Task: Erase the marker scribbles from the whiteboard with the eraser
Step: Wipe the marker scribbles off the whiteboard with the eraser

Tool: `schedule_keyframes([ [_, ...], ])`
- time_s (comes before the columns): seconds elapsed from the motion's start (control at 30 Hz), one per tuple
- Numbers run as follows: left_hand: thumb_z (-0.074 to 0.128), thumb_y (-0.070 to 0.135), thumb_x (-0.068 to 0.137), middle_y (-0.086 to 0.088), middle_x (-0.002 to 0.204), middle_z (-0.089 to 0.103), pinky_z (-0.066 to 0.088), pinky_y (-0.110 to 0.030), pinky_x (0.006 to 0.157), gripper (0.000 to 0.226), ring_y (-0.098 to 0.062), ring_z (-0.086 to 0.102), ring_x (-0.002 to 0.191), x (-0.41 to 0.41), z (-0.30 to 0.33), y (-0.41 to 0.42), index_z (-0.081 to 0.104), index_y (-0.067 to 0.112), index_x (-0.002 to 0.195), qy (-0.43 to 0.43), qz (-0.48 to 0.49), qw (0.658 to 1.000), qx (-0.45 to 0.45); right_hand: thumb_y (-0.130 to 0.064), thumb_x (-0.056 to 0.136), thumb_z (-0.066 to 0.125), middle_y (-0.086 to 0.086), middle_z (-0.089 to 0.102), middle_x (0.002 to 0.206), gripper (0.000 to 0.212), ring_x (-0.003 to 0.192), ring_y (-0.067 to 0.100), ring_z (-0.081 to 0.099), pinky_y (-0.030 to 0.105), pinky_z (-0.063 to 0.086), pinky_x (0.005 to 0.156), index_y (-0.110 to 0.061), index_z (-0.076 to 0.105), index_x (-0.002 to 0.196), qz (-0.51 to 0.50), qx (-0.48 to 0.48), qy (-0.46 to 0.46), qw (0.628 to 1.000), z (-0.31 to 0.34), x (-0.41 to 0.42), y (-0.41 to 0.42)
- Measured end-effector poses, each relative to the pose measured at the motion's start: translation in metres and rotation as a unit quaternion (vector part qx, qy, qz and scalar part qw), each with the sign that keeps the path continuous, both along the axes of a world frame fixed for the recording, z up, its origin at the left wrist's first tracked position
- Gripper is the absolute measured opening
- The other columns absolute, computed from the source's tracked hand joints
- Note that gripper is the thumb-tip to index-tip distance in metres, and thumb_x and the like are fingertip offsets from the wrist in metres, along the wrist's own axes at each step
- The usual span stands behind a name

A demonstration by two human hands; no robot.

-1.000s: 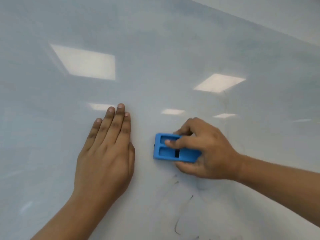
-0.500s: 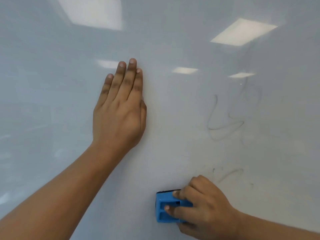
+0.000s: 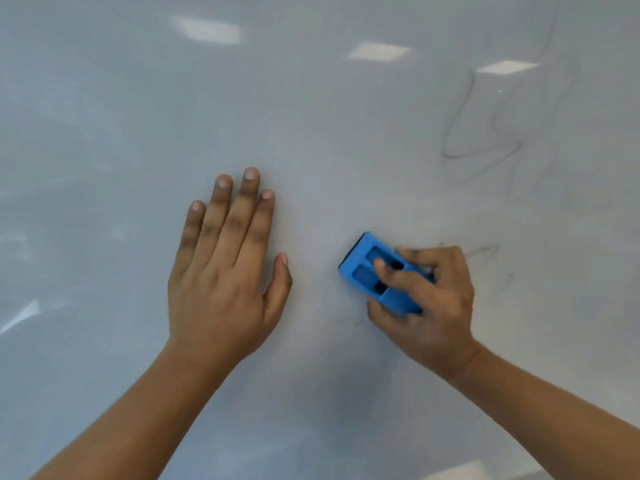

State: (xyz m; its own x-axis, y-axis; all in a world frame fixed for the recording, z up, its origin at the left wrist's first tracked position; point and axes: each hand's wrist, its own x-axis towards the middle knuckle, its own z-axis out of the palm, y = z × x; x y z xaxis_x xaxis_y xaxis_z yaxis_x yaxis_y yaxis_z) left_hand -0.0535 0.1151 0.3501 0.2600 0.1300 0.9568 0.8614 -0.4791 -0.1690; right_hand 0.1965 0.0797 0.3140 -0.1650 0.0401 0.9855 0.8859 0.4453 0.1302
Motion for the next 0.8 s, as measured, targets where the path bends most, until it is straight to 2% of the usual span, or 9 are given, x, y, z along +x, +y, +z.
schedule_keyframes([
  [0.13, 0.048, 0.034, 0.099, -0.014, 0.163, 0.024, 0.013, -0.048, 0.126, 0.067, -0.031, 0.017, 0.153, 0.0, -0.02, 0.01, 0.028, 0.004, 0.155, 0.023, 0.044, 0.999, 0.02, -0.032, 0.083, 0.077, 0.0, 0.057, 0.11, 0.023, 0.08, 0.023, 0.057, 0.04, 0.046, 0.067, -0.03, 0.072, 0.105, 0.003, -0.077, -0.172, 0.982, -0.086, -0.011, -0.01],
  [0.27, 0.046, 0.035, 0.099, -0.012, 0.164, 0.021, 0.01, -0.045, 0.126, 0.068, -0.029, 0.015, 0.154, -0.001, -0.023, 0.013, 0.025, 0.005, 0.156, 0.023, 0.052, 0.998, 0.025, -0.029, 0.089, 0.074, 0.003, 0.072, 0.099, 0.008, 0.073, 0.024, 0.063, 0.035, 0.045, 0.064, -0.027, 0.077, 0.097, 0.0, -0.079, -0.247, 0.966, -0.063, -0.01, -0.018],
  [0.37, 0.046, 0.033, 0.1, -0.012, 0.164, 0.019, 0.009, -0.044, 0.126, 0.067, -0.029, 0.012, 0.154, 0.0, -0.023, 0.013, 0.024, 0.005, 0.157, 0.025, 0.053, 0.998, 0.026, -0.029, 0.086, 0.075, 0.01, 0.071, 0.108, 0.026, 0.082, 0.029, 0.062, 0.04, 0.043, 0.072, -0.024, 0.071, 0.111, -0.048, -0.029, -0.141, 0.988, -0.003, -0.005, -0.018],
  [0.43, 0.044, 0.031, 0.101, -0.011, 0.164, 0.018, 0.009, -0.044, 0.126, 0.064, -0.029, 0.013, 0.154, 0.0, -0.023, 0.013, 0.024, 0.005, 0.157, 0.025, 0.056, 0.998, 0.028, -0.027, 0.081, 0.08, 0.012, 0.068, 0.112, 0.034, 0.086, 0.029, 0.059, 0.042, 0.043, 0.075, -0.021, 0.071, 0.112, -0.066, -0.011, -0.027, 0.997, 0.029, -0.009, -0.013],
  [0.5, 0.039, 0.029, 0.103, -0.011, 0.164, 0.018, 0.009, -0.044, 0.126, 0.061, -0.029, 0.013, 0.154, 0.0, -0.023, 0.013, 0.025, 0.005, 0.156, 0.026, 0.052, 0.998, 0.028, -0.025, 0.078, 0.082, 0.011, 0.066, 0.113, 0.035, 0.089, 0.029, 0.059, 0.045, 0.044, 0.075, -0.02, 0.07, 0.111, -0.043, -0.007, 0.02, 0.999, 0.032, -0.023, -0.008],
  [0.57, 0.03, 0.031, 0.103, -0.011, 0.164, 0.019, 0.008, -0.044, 0.126, 0.059, -0.029, 0.013, 0.154, -0.001, -0.022, 0.012, 0.025, 0.005, 0.156, 0.029, 0.045, 0.998, 0.024, -0.024, 0.081, 0.08, 0.007, 0.067, 0.114, 0.03, 0.09, 0.029, 0.062, 0.044, 0.046, 0.074, -0.023, 0.071, 0.11, -0.005, -0.025, -0.067, 0.997, 0.0, -0.037, -0.009],
  [0.67, 0.024, 0.037, 0.101, -0.013, 0.164, 0.02, 0.008, -0.045, 0.126, 0.064, -0.03, 0.013, 0.154, -0.003, -0.022, 0.012, 0.024, 0.004, 0.156, 0.041, 0.037, 0.998, 0.015, -0.026, 0.088, 0.076, -0.002, 0.073, 0.114, 0.018, 0.085, 0.024, 0.067, 0.039, 0.05, 0.072, -0.029, 0.074, 0.106, 0.001, -0.084, -0.244, 0.966, -0.067, -0.043, -0.016],
  [0.73, 0.024, 0.039, 0.1, -0.013, 0.165, 0.02, 0.008, -0.045, 0.126, 0.066, -0.03, 0.014, 0.154, -0.005, -0.02, 0.012, 0.023, 0.004, 0.156, 0.052, 0.036, 0.998, 0.018, -0.025, 0.09, 0.074, -0.005, 0.073, 0.113, 0.018, 0.085, 0.021, 0.065, 0.036, 0.05, 0.072, -0.03, 0.073, 0.108, -0.007, -0.11, -0.299, 0.948, -0.079, -0.038, -0.016],
  [0.8, 0.026, 0.04, 0.099, -0.013, 0.165, 0.02, 0.008, -0.045, 0.126, 0.068, -0.03, 0.013, 0.154, -0.007, -0.02, 0.012, 0.023, 0.004, 0.156, 0.056, 0.044, 0.997, 0.022, -0.023, 0.091, 0.073, -0.002, 0.073, 0.113, 0.019, 0.085, 0.022, 0.066, 0.036, 0.05, 0.073, -0.028, 0.073, 0.11, -0.009, -0.104, -0.312, 0.944, -0.06, -0.03, -0.017],
])
